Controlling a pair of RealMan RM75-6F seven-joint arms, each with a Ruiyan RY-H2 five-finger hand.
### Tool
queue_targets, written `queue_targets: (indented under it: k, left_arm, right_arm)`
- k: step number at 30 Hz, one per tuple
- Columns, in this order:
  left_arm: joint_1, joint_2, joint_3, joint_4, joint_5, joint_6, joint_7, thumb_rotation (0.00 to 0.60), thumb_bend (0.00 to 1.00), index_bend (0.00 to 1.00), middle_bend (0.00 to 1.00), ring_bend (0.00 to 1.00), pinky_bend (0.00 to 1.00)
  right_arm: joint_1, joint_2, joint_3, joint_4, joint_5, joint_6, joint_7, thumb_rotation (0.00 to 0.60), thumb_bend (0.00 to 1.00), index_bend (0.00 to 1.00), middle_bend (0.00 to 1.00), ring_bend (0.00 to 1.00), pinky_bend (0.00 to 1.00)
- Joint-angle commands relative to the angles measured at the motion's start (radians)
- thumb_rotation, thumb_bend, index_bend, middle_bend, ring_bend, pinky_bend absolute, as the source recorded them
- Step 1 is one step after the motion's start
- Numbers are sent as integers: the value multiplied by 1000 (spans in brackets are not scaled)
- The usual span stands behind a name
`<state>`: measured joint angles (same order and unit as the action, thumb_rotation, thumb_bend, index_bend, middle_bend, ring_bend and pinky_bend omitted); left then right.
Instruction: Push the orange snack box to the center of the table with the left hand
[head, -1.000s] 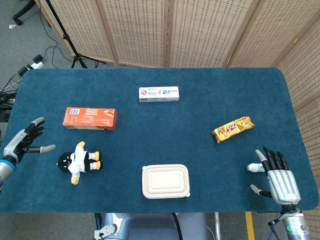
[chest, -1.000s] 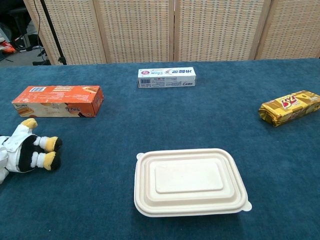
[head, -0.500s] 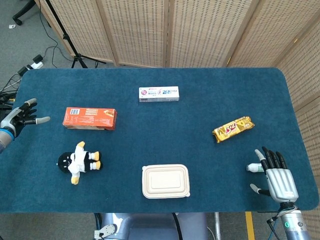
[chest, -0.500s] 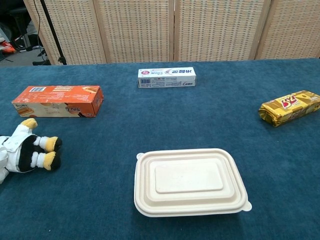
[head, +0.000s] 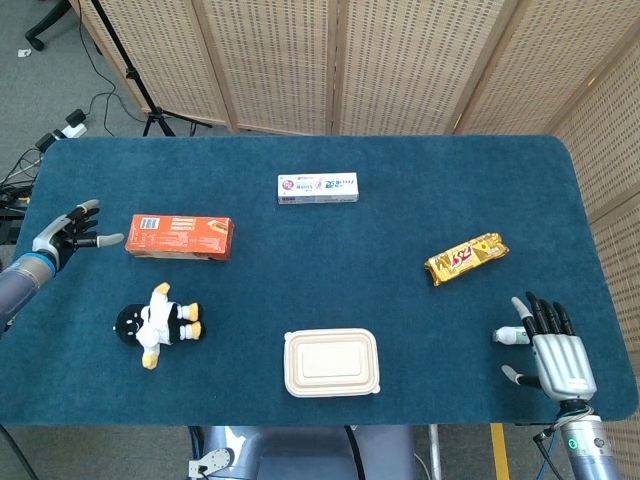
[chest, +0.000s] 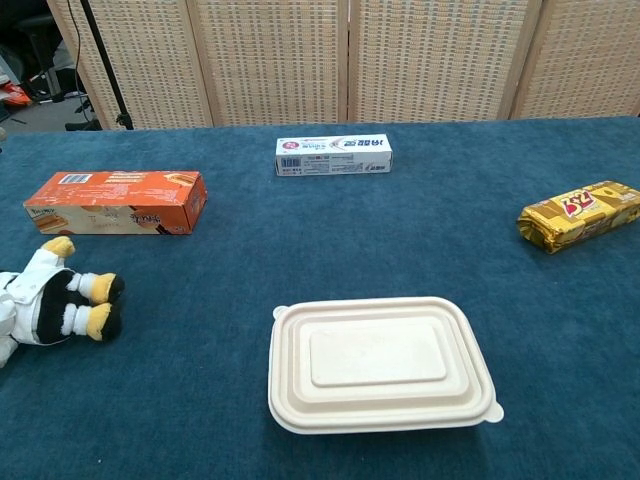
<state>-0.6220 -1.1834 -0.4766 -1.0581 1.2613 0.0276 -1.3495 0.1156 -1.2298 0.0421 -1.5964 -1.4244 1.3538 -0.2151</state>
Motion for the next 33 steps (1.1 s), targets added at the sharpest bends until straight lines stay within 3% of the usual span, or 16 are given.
queue_targets:
  k: [1,15,33]
  left_arm:
    - [3,-47,-26,40,-30,-17,86,600,68,0,0,0,0]
    - [52,-134,-154,75,-157,-71,360,600,68,0,0,0,0]
    - [68,-214,-244,94,-281,-115,633,600,70,0,0,0,0]
  right_arm:
    - [1,-1,-1,1,0,-1,-1,600,53,18,0,0,0]
    - [3,-1,-5,1,-2,0,1,600,53,18,0,0,0]
    - [3,2,-10,-5,-8,4,4,600,53,18,0,0,0]
